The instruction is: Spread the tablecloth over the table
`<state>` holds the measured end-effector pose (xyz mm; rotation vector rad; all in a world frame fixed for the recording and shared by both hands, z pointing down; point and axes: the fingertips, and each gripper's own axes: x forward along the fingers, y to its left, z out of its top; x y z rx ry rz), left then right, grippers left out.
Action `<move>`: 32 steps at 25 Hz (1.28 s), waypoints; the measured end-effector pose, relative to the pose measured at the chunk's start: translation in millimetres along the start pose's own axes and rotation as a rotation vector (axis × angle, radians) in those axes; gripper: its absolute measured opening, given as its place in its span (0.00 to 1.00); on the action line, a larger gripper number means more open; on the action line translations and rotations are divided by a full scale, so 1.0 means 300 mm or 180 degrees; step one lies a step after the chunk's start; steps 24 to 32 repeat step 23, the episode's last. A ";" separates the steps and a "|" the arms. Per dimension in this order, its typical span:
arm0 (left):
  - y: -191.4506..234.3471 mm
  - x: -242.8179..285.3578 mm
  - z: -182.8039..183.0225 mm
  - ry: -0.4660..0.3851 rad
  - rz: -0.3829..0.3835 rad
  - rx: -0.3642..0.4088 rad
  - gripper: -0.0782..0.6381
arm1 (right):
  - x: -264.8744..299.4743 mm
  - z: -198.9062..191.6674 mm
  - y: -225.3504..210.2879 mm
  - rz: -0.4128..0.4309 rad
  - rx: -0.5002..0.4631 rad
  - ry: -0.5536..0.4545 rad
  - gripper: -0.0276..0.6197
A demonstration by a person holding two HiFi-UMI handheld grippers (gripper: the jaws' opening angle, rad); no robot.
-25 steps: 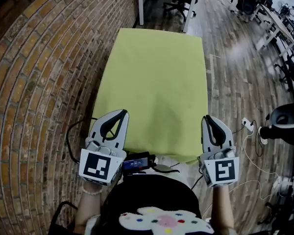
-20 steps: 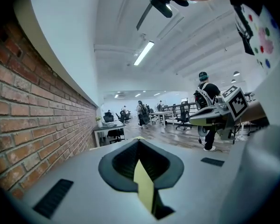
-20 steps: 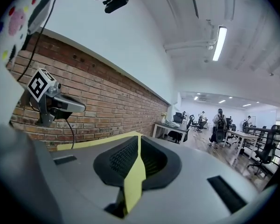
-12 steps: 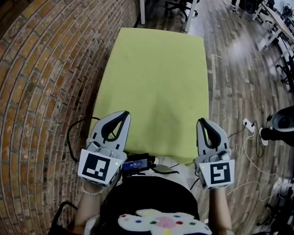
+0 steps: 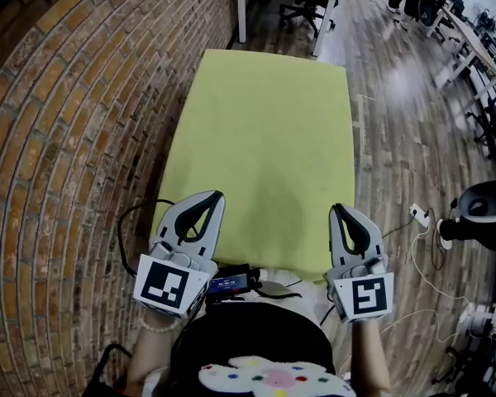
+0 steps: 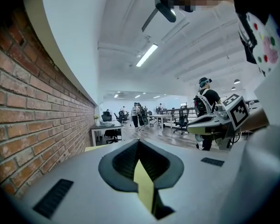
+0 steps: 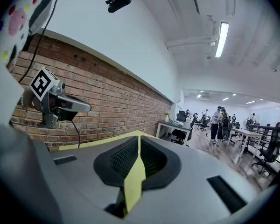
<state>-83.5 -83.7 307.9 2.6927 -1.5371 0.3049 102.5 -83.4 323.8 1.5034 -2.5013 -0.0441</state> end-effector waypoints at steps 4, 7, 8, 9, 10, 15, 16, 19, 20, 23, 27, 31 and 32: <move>0.004 0.006 -0.005 0.0011 -0.0014 0.0034 0.13 | 0.015 0.000 0.011 0.0029 -0.0016 0.0014 0.11; 0.005 0.010 -0.013 0.0047 -0.0014 -0.0018 0.13 | 0.027 -0.003 0.019 0.0047 -0.0032 0.0032 0.11; 0.008 0.011 -0.016 0.0057 -0.0012 -0.0046 0.13 | 0.033 -0.004 0.023 0.0051 -0.0032 0.0036 0.11; 0.011 0.011 -0.018 0.0057 -0.0012 -0.0076 0.13 | 0.039 -0.005 0.027 0.0056 -0.0029 0.0040 0.11; 0.013 0.012 -0.020 0.0052 -0.0015 -0.0097 0.13 | 0.045 -0.006 0.031 0.0062 -0.0024 0.0042 0.11; 0.005 0.013 -0.024 0.0046 -0.0042 -0.0157 0.13 | 0.060 -0.010 0.056 0.0118 -0.0053 0.0076 0.10; 0.004 0.014 -0.024 0.0043 -0.0043 -0.0161 0.13 | 0.065 -0.008 0.061 0.0133 -0.0067 0.0075 0.11; -0.001 0.014 -0.026 0.0042 -0.0054 -0.0156 0.13 | 0.070 -0.001 0.073 0.0163 -0.0122 0.0055 0.11; -0.002 0.014 -0.027 0.0046 -0.0057 -0.0158 0.13 | 0.070 -0.001 0.077 0.0166 -0.0145 0.0057 0.11; -0.002 0.014 -0.030 0.0058 -0.0060 -0.0170 0.13 | 0.069 -0.003 0.085 0.0180 -0.0230 0.0077 0.11; -0.002 0.014 -0.030 0.0058 -0.0060 -0.0170 0.13 | 0.069 -0.003 0.085 0.0180 -0.0230 0.0077 0.11; -0.002 0.014 -0.030 0.0058 -0.0060 -0.0170 0.13 | 0.069 -0.003 0.085 0.0180 -0.0230 0.0077 0.11; -0.002 0.014 -0.030 0.0058 -0.0060 -0.0170 0.13 | 0.069 -0.003 0.085 0.0180 -0.0230 0.0077 0.11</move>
